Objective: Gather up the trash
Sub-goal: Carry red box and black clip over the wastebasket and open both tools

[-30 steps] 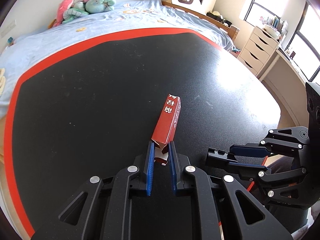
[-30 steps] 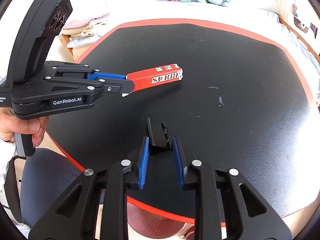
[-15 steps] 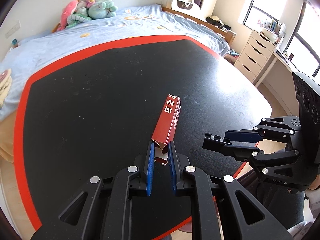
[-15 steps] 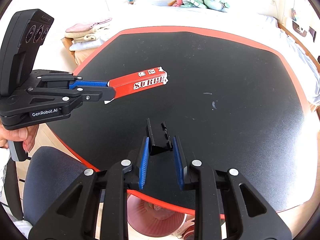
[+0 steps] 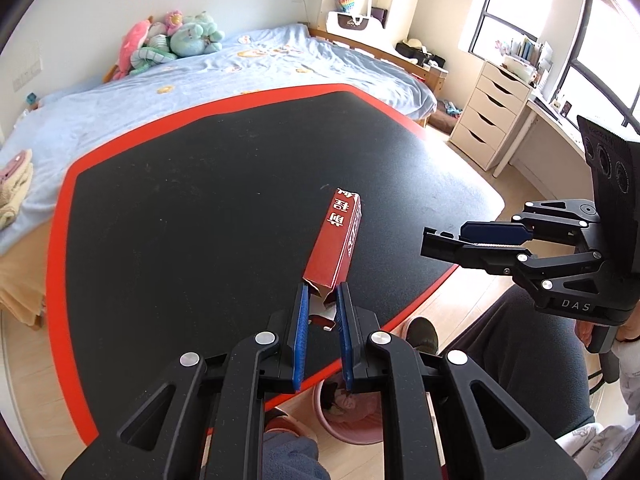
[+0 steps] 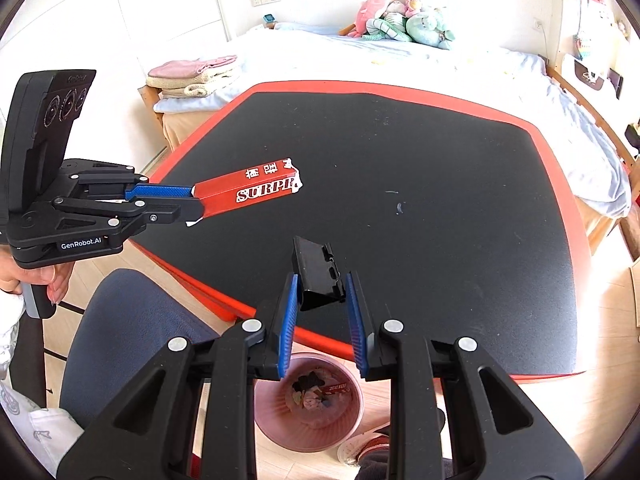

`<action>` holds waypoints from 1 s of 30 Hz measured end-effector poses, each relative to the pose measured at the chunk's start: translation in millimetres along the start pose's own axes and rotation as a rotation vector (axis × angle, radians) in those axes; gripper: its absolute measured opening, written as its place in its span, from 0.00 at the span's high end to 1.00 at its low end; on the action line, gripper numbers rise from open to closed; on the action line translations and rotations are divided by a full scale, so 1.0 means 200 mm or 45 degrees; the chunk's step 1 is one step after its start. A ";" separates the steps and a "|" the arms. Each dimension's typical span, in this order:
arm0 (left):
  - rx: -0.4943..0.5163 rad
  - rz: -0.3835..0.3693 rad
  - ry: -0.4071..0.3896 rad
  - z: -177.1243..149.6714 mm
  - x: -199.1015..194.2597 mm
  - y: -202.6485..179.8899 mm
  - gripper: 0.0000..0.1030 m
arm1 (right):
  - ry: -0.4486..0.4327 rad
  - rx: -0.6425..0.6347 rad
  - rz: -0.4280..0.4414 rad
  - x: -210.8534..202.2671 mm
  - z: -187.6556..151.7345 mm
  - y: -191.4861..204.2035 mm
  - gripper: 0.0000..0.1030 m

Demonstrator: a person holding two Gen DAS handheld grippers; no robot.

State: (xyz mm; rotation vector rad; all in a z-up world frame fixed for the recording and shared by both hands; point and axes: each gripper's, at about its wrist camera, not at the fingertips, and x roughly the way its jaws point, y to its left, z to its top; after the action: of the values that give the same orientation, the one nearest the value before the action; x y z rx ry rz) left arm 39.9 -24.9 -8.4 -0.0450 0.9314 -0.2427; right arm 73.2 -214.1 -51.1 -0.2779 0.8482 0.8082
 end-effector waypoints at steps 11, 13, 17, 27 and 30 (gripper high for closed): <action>0.002 -0.004 -0.014 -0.21 -0.16 -0.16 0.87 | -0.009 -0.023 0.010 -0.24 -0.20 0.04 0.77; 0.002 -0.009 -0.012 -0.24 -0.18 -0.18 0.87 | -0.005 -0.022 0.011 -0.26 -0.24 0.05 0.77; -0.004 -0.017 -0.003 -0.30 -0.21 -0.21 0.87 | 0.010 -0.024 0.021 -0.29 -0.31 0.07 0.77; 0.004 -0.024 0.055 -0.43 -0.20 -0.29 0.87 | 0.044 0.000 0.058 -0.29 -0.45 0.10 0.77; 0.013 -0.028 0.065 -0.44 -0.19 -0.31 0.87 | 0.050 0.002 0.064 -0.28 -0.46 0.11 0.77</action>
State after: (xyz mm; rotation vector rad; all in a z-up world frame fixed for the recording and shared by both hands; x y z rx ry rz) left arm -63.7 -70.6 -21.2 -0.0396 0.9809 -0.2700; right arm -15.4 -276.4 -67.0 -0.2725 0.8957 0.8513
